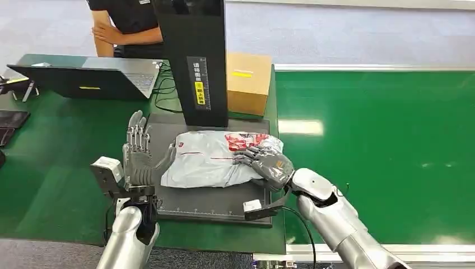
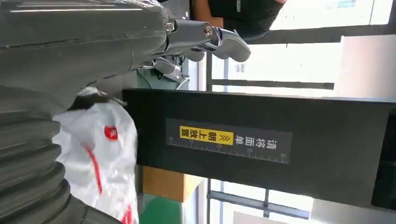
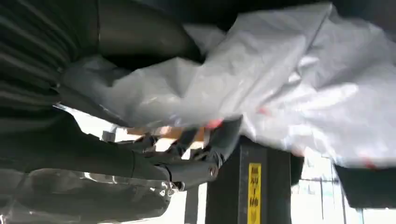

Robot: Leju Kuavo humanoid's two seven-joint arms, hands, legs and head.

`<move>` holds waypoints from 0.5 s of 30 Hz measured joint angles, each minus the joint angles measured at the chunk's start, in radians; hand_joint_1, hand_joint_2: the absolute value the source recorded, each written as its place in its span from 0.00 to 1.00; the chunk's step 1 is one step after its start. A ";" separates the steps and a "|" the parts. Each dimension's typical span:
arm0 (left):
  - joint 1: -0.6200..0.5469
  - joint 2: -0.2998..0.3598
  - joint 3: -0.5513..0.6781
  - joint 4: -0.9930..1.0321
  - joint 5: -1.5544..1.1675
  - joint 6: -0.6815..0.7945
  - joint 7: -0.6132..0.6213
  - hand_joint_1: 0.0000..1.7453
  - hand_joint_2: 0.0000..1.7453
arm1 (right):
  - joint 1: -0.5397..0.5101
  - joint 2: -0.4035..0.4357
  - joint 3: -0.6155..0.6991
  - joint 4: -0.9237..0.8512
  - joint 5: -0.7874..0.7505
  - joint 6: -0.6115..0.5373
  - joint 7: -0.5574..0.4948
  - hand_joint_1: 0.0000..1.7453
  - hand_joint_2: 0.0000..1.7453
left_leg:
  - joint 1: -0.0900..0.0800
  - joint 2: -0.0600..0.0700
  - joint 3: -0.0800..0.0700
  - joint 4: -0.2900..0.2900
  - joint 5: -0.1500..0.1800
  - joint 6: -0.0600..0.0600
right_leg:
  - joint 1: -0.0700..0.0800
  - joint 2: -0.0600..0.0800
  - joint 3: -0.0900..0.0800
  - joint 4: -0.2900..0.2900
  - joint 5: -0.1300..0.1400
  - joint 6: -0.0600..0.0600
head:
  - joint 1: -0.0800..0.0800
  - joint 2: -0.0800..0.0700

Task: Moved the parcel from conveyor to table for the left to box.

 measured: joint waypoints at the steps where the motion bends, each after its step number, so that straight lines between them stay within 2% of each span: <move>1: -0.002 0.000 0.000 0.000 0.001 0.000 0.000 0.00 1.00 | -0.005 0.001 0.000 0.010 -0.016 -0.018 -0.011 0.00 1.00 | 0.000 0.000 0.000 0.000 0.000 0.000 | 0.000 0.000 0.000 0.000 0.000 0.000 | 0.000 0.000; 5: -0.010 0.000 -0.001 0.000 0.002 0.000 0.000 0.00 1.00 | -0.008 0.009 -0.019 0.031 -0.122 -0.051 -0.081 0.00 1.00 | 0.000 0.000 0.000 0.000 0.000 0.000 | 0.000 0.000 0.000 0.000 0.000 0.000 | 0.000 0.000; 8: -0.012 0.000 -0.001 0.000 0.006 0.000 0.000 0.00 1.00 | 0.005 0.019 -0.051 0.030 -0.264 0.048 -0.129 0.00 1.00 | 0.000 0.000 0.000 0.000 0.000 0.000 | 0.000 0.000 0.000 0.000 0.000 0.000 | 0.000 0.000; 10: -0.012 0.000 -0.001 0.001 0.007 0.000 0.000 0.00 1.00 | 0.024 0.029 -0.086 0.011 -0.421 0.183 -0.143 0.00 1.00 | 0.000 0.000 0.000 0.000 0.000 0.000 | 0.000 0.000 0.000 0.000 0.000 0.000 | 0.000 0.000; 11: -0.013 0.000 -0.001 0.001 0.007 0.000 0.000 0.00 1.00 | 0.032 0.033 -0.103 0.000 -0.462 0.216 -0.145 0.00 1.00 | 0.000 0.000 0.000 0.000 0.000 0.000 | 0.000 0.000 0.000 0.000 0.000 0.000 | 0.000 0.000; 15: -0.014 0.000 -0.001 0.002 0.009 -0.001 0.000 0.00 1.00 | 0.047 0.041 -0.139 -0.022 -0.488 0.235 -0.145 0.00 1.00 | 0.000 0.000 0.000 0.000 0.000 0.000 | 0.000 0.000 0.000 0.000 0.000 0.000 | 0.000 0.000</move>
